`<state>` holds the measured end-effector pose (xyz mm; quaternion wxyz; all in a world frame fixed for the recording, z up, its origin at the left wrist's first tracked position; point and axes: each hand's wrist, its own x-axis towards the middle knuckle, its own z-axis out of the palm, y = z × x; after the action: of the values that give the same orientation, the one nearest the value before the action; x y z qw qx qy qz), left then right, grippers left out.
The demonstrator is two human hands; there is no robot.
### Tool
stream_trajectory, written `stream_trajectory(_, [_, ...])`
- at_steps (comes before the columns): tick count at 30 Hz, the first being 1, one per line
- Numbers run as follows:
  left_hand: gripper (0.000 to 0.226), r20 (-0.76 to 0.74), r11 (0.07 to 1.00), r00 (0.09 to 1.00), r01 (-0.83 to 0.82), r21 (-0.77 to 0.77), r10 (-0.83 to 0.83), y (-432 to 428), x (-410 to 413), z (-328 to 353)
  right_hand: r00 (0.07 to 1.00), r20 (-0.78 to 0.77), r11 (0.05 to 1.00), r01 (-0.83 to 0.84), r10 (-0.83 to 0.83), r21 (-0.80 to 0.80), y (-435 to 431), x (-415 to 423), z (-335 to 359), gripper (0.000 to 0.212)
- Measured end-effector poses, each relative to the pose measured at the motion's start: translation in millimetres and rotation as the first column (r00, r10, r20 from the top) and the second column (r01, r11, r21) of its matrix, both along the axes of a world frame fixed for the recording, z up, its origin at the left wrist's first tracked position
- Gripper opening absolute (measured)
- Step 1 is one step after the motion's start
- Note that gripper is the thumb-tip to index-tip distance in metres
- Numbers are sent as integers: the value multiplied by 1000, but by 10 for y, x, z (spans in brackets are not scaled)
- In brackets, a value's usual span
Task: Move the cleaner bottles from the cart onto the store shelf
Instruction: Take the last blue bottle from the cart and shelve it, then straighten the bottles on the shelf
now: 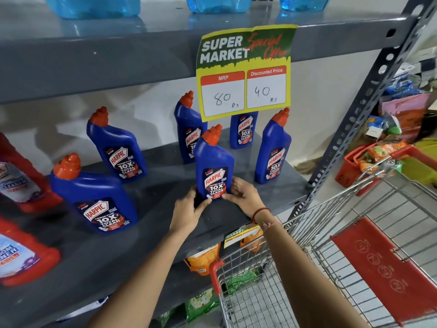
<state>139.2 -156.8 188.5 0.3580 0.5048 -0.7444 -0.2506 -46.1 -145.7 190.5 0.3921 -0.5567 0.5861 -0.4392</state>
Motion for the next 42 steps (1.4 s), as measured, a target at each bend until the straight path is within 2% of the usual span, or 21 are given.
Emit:
stream_trajectory(15, [41, -30, 998, 1000, 0, 70, 3, -15, 12, -9, 999, -32, 999, -3, 4, 34, 23, -8, 1, 60])
stream_trajectory(18, [47, -80, 991, 997, 33, 130, -23, 38, 34, 49, 989, -114, 995, 97, -97, -3, 71, 40, -11, 66])
stream_trajectory(19, [53, -127, 985, 991, 52, 167, -31, 84, 80, 67, 981, -99, 986, 166, -167, -21, 111, 75, -19, 67])
stream_trajectory(21, [61, -232, 969, 973, 63, 238, -6, 206, 273, 105, 935, 23, 934, 355, -354, -36, 236, 167, -26, 63])
stream_trajectory(23, [50, -277, 969, 960, 33, 243, 37, 368, 598, 138, 870, 130, 869, 488, -476, -81, 408, 336, 10, 50])
stream_trajectory(26, [28, -320, 973, 929, -129, 189, 185, 641, 1175, 166, 845, 195, 829, 531, -499, -179, 616, 740, 96, 29])
stream_trajectory(28, [19, -350, 940, 872, -316, 129, 341, 773, 1560, 148, 887, 207, 869, 451, -413, -202, 670, 1119, 170, 23])
stream_trajectory(31, [28, -335, 871, 807, -475, 123, 487, 735, 1929, 64, 976, 146, 973, 185, -164, -141, 572, 1640, 222, 36])
stream_trajectory(34, [50, -267, 910, 873, -366, 193, 408, 578, 2035, -23, 987, 135, 996, -86, 86, -6, 380, 2037, 230, 66])
stream_trajectory(36, [47, -164, 935, 925, -320, 156, 344, 488, 1986, -75, 980, 50, 981, -194, 193, 17, 255, 2138, 178, 78])
stream_trajectory(38, [36, -131, 940, 933, -324, 106, 336, 456, 1988, -64, 964, -25, 964, -265, 265, 29, 184, 2210, 187, 77])
stream_trajectory(42, [33, -101, 960, 955, -273, 65, 279, 443, 1946, -8, 972, -67, 974, -223, 225, 36, 110, 2119, 181, 66])
